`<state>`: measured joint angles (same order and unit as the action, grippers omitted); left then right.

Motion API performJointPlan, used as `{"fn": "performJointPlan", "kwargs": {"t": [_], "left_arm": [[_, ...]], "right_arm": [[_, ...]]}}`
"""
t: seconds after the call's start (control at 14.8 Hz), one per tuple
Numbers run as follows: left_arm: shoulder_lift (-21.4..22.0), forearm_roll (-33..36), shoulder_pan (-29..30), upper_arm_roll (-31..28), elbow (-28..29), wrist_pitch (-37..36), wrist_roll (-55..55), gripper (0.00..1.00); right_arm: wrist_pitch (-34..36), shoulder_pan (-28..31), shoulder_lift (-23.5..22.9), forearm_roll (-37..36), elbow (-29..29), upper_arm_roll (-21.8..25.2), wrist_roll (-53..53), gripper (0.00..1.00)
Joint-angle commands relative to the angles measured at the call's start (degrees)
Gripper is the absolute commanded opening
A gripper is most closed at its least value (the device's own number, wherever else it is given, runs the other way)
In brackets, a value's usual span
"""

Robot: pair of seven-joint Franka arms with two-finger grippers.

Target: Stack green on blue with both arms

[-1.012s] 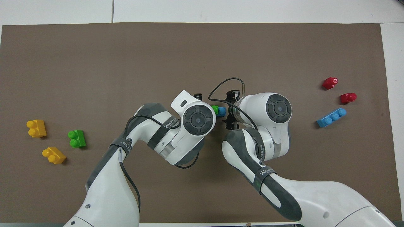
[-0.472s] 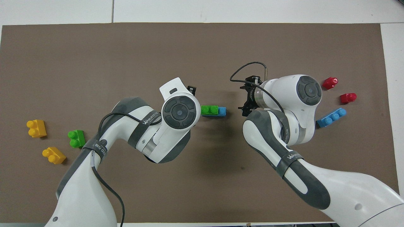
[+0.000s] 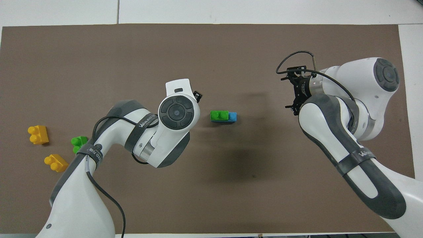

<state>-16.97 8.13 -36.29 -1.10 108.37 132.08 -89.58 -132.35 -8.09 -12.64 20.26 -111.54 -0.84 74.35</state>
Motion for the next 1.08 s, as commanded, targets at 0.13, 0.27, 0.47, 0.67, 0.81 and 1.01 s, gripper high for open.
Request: {"fn": "performJointPlan", "kwargs": {"t": [0.13,0.27,0.47,0.67,0.81,1.01], "left_arm": [[2.55,0.58,3.76,0.49,1.76,-2.88,15.54,1.00],[3.25,0.40,6.04,0.66,1.76,-4.71,23.01,1.00],[5.36,-1.97,8.77,0.58,1.58,-9.19,34.26,1.00],[8.61,-4.95,13.16,0.49,1.50,-14.38,46.82,1.00],[10.98,-6.28,16.58,0.57,1.24,-17.54,53.51,1.00],[13.53,-7.60,21.24,0.49,0.71,-21.50,63.36,1.00]], "right_arm": [[7.79,4.04,2.62,-1.01,2.99,-0.13,-20.51,1.00],[11.04,5.89,3.76,-1.97,4.04,-0.04,-31.14,1.00],[14.65,6.60,6.39,-7.93,4.84,-0.04,-41.10,1.00],[19.56,6.69,9.82,-10.42,5.89,-0.04,-46.71,1.00],[24.39,7.30,12.10,-11.56,7.30,0.05,-53.13,1.00],[30.82,7.39,15.53,-14.45,9.05,0.05,-60.88,1.00]]}}
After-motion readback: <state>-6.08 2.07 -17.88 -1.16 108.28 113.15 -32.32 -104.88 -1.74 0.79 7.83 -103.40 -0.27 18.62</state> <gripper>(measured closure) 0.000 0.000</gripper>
